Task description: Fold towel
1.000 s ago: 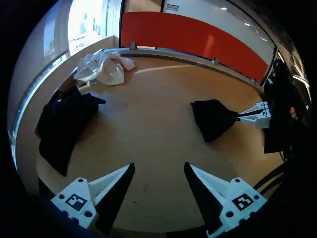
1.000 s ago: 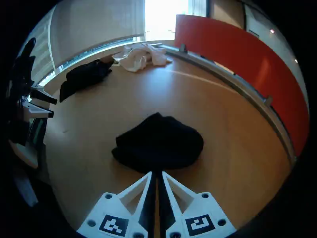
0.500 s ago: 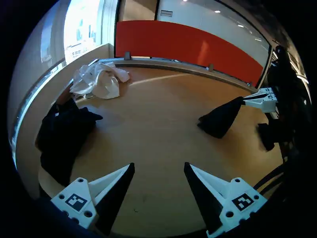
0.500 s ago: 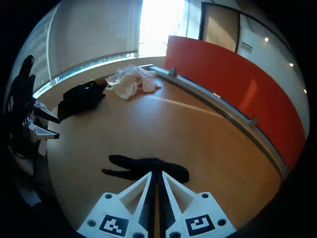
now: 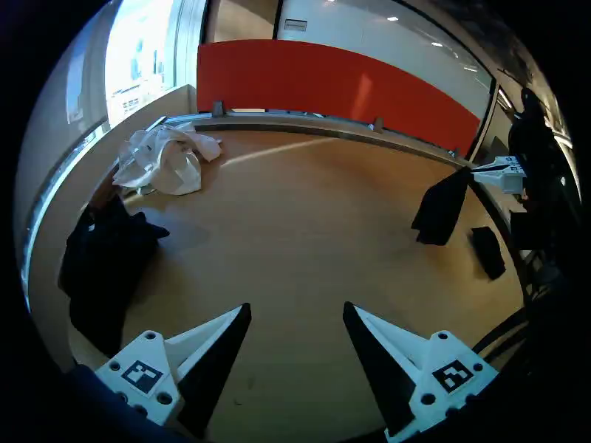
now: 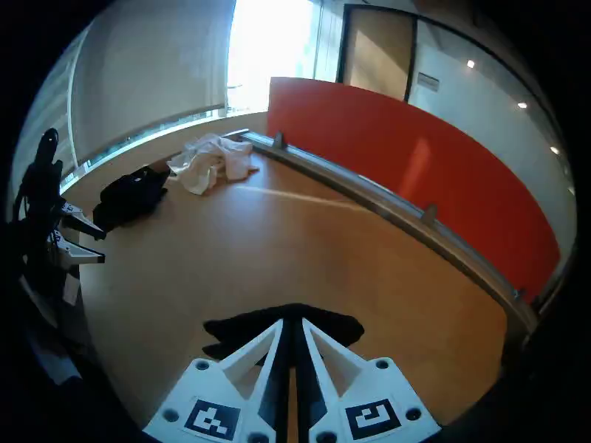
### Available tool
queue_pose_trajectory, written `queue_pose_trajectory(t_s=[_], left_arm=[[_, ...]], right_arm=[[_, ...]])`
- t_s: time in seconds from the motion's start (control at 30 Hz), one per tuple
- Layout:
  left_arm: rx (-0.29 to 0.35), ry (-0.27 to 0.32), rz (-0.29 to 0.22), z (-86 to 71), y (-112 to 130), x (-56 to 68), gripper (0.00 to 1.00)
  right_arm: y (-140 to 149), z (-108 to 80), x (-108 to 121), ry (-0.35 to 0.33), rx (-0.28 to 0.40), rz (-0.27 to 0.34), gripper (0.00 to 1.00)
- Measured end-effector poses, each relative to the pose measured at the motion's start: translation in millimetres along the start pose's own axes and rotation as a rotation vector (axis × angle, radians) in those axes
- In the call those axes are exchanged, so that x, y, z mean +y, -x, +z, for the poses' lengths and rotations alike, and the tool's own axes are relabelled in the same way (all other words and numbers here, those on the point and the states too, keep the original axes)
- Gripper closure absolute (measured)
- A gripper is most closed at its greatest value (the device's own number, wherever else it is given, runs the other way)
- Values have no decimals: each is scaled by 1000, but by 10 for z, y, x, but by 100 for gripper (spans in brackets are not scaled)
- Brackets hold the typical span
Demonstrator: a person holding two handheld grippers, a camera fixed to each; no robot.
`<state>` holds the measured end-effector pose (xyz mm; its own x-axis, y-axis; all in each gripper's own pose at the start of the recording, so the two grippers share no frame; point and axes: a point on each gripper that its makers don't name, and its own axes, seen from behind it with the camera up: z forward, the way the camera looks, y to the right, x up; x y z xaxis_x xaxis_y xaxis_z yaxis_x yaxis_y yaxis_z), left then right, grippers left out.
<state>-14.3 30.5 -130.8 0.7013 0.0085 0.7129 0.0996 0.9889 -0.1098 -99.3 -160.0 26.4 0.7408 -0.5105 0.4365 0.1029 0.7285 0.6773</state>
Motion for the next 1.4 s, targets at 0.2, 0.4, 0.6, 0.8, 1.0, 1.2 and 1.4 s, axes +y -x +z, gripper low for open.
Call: queue_pose_trajectory(t_s=[0.2, 0.4, 0.6, 0.8, 1.0, 1.2, 1.4], left_arm=[[-9, 13, 5, 72, -24, 148, 8], [-26, 24, 10, 138, 1, 300, 8], [-36, 23, 28, 178, 8, 403, 8], [-36, 22, 38, 192, -33, 473, 8], [-39, 20, 51, 212, -59, 535, 8], [-44, 26, 67, 242, -73, 624, 8], [-47, 33, 81, 266, -83, 721, 8]], right_arm=[[188, -209, 393, 33, -12, 25, 97], [390, -398, 771, 70, -26, 54, 97], [561, -589, 1114, 106, -34, 80, 97], [719, -773, 1434, 142, -43, 98, 97], [867, -949, 1718, 177, -55, 115, 97], [1024, -1115, 1923, 207, -66, 132, 97], [1206, -1233, 2055, 224, -84, 144, 97]])
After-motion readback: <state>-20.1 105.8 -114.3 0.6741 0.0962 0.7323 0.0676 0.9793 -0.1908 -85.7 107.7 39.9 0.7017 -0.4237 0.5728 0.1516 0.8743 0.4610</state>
